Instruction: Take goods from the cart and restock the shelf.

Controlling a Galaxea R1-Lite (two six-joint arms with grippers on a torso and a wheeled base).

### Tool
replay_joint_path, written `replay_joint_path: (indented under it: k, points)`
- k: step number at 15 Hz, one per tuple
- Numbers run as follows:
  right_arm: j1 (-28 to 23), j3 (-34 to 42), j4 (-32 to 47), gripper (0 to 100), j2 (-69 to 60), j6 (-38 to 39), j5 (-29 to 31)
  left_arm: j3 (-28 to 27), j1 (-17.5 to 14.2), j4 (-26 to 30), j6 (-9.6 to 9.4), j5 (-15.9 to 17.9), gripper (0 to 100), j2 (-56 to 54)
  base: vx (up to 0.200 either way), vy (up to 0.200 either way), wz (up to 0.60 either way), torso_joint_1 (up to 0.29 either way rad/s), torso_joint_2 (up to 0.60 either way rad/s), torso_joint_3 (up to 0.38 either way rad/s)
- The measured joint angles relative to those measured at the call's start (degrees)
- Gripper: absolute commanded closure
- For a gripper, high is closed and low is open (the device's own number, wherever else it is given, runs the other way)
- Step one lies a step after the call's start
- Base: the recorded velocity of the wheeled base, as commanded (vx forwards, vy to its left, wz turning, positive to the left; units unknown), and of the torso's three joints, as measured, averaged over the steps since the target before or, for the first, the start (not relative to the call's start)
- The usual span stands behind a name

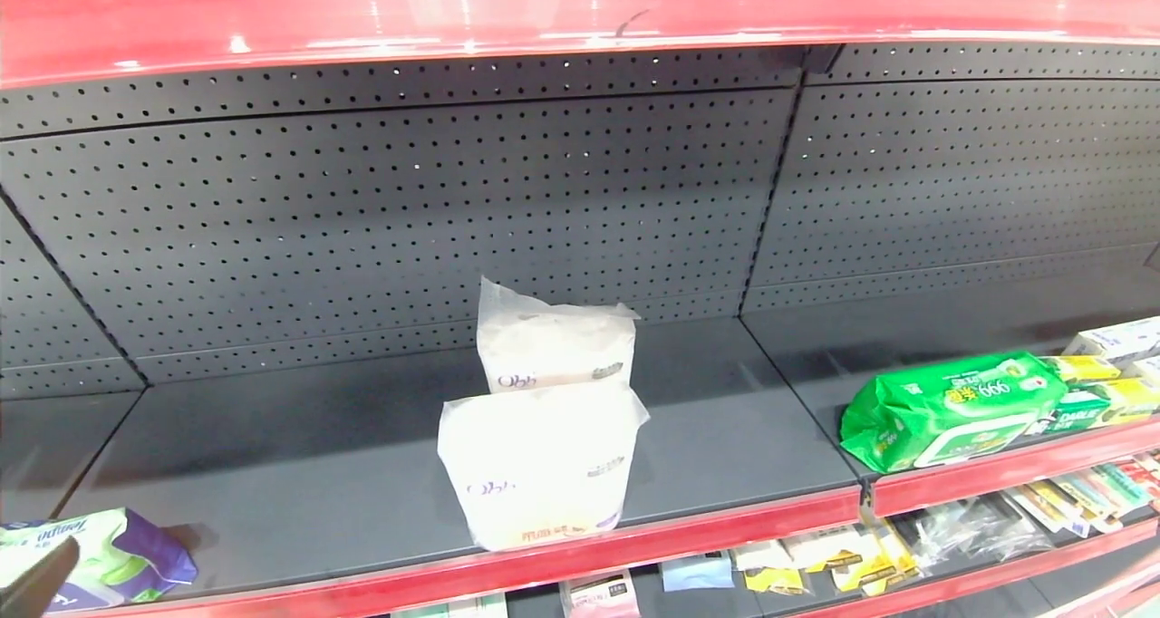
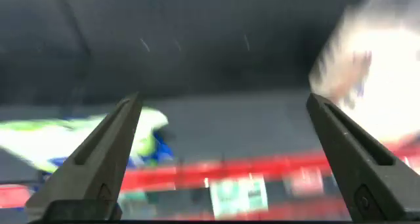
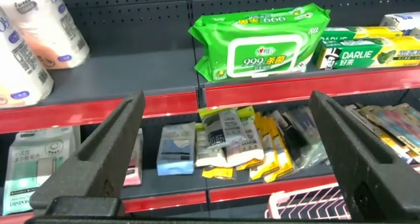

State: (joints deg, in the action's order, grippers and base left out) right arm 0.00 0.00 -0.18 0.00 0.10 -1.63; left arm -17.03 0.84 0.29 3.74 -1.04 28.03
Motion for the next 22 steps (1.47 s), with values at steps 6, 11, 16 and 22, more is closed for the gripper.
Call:
replay_joint_path:
  k: [6,11,16,22]
  points:
    - [0.0,0.0,0.0,0,0.0,0.0,0.0,-1.7,2.1,-0.3,-2.19,4.5,0,22.4,0.000,0.000,0.00,0.000,0.00,0.000]
    - [0.0,0.0,0.0,0,0.0,0.0,0.0,-5.5,3.9,-4.9,-2.44,4.0,0,41.0,0.000,0.000,0.00,0.000,0.00,0.000]
    - [0.0,0.0,0.0,0,0.0,0.0,0.0,-7.1,13.7,-10.0,-1.45,0.5,0,52.5,0.000,0.000,0.00,0.000,0.00,0.000]
    - [0.0,0.0,0.0,0,0.0,0.0,0.0,-8.1,16.8,-11.8,1.78,-0.8,0,58.7,0.000,0.000,0.00,0.000,0.00,0.000]
